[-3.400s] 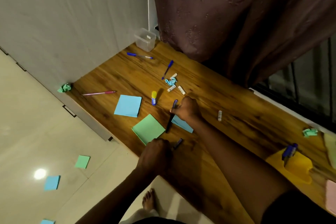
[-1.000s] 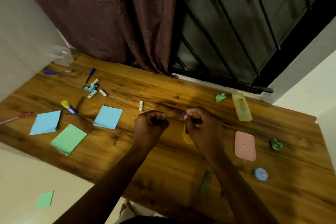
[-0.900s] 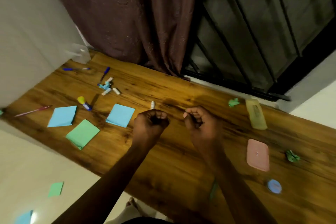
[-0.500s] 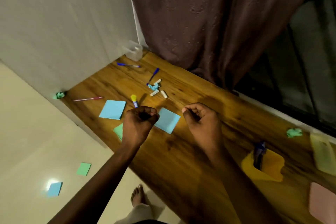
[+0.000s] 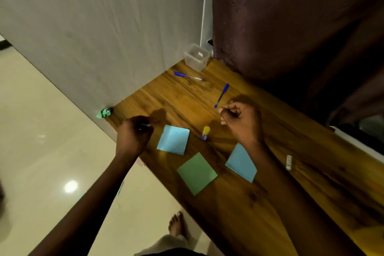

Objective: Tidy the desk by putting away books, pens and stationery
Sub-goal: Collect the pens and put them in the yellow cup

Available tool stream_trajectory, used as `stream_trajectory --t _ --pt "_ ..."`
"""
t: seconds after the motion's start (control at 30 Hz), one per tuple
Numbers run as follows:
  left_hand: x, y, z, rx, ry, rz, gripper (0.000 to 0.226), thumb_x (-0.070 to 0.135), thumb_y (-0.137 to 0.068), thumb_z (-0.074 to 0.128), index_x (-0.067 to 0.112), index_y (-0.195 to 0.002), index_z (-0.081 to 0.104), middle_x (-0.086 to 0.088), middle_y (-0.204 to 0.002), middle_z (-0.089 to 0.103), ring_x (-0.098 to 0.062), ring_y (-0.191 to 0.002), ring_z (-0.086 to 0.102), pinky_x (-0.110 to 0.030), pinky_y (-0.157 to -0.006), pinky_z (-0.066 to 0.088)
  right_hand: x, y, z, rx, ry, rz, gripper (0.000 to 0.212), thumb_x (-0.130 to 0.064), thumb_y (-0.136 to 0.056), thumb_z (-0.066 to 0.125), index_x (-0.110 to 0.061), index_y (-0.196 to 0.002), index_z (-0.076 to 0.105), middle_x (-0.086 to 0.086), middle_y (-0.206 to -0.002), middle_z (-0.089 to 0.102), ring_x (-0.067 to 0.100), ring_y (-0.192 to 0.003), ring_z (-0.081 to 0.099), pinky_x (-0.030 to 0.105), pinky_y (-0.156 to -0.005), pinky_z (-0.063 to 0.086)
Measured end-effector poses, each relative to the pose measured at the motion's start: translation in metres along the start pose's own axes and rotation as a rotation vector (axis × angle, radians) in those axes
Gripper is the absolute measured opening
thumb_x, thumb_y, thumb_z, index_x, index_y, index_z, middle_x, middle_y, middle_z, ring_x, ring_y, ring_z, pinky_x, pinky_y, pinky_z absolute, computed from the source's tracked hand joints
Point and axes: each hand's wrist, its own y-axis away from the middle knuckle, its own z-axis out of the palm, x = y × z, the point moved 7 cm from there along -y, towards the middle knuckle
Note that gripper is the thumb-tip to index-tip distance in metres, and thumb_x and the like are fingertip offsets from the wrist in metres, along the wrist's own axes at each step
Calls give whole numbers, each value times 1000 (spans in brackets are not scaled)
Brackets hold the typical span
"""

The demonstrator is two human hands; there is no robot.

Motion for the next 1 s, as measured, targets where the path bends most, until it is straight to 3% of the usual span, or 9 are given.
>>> stream_trajectory --t 0.1,0.23,0.37,0.43,0.53,0.63,0.77,0.87,1.0 --pt "-16 -31 -9 -25 -274 81 36 8 -83 75 16 -118 73 -7 -115 73 -29 -98 70 -42 -83 59 -2 -28 20 -9 91 -1 10 -21 -88 77 -15 -96 77 -2 -86 77 12 -75 74 39 -71 64" --pt "-42 -59 -11 -103 -516 128 45 5 -77 74 16 -120 72 -11 -120 63 -40 -108 61 -51 -83 58 1 -64 36 -5 282 3 12 -22 -90 75 -14 -97 78 -8 -89 75 4 -72 68 13 -63 51" --pt "-48 -76 -11 -124 -638 171 31 5 -77 76 17 -105 78 -9 -112 64 -38 -104 54 -50 -81 55 22 -105 48 18 371 65 12 -23 -83 72 -13 -79 76 -1 -77 75 18 -73 72 41 -72 62" --pt "-48 -78 -10 -136 -661 177 24 7 -78 76 19 -99 79 -8 -111 65 -38 -105 54 -50 -79 55 38 -124 52 5 438 97 14 -21 -81 68 -11 -73 74 4 -72 73 24 -68 72 46 -69 63" --pt "-52 -82 -8 -167 -635 183 21 10 -80 76 22 -97 78 -6 -112 65 -36 -105 57 -47 -77 56 61 -149 58 -35 513 163 15 -23 -78 75 -8 -76 74 9 -76 74 30 -71 73 45 -67 63" --pt "-42 -83 -9 -191 -578 198 21 15 -86 73 23 -105 75 -5 -111 71 -32 -99 66 -37 -69 53 76 -167 59 -24 582 238 40 -38 -77 82 -4 -96 73 14 -95 75 33 -88 74 39 -73 62" --pt "-21 -85 -14 -177 -462 190 19 16 -90 72 20 -108 75 -4 -98 76 -30 -83 72 -28 -63 43 83 -178 64 -9 663 288 53 -51 -74 80 -8 -105 74 12 -103 75 32 -92 73 30 -67 52" --pt "-15 -88 -17 -203 -327 189 18 19 -88 77 24 -106 76 4 -99 76 -19 -84 72 -29 -66 53 83 -185 73 -11 691 312 50 -40 -77 81 -6 -111 71 16 -111 72 34 -98 71 32 -68 51" --pt "-15 -91 -18 -252 -29 40 17 15 -84 83 26 -95 76 12 -90 77 -1 -81 72 -21 -70 58 85 -195 76 8 672 334 45 -39 -75 77 -6 -106 72 15 -109 73 33 -94 72 31 -67 54"
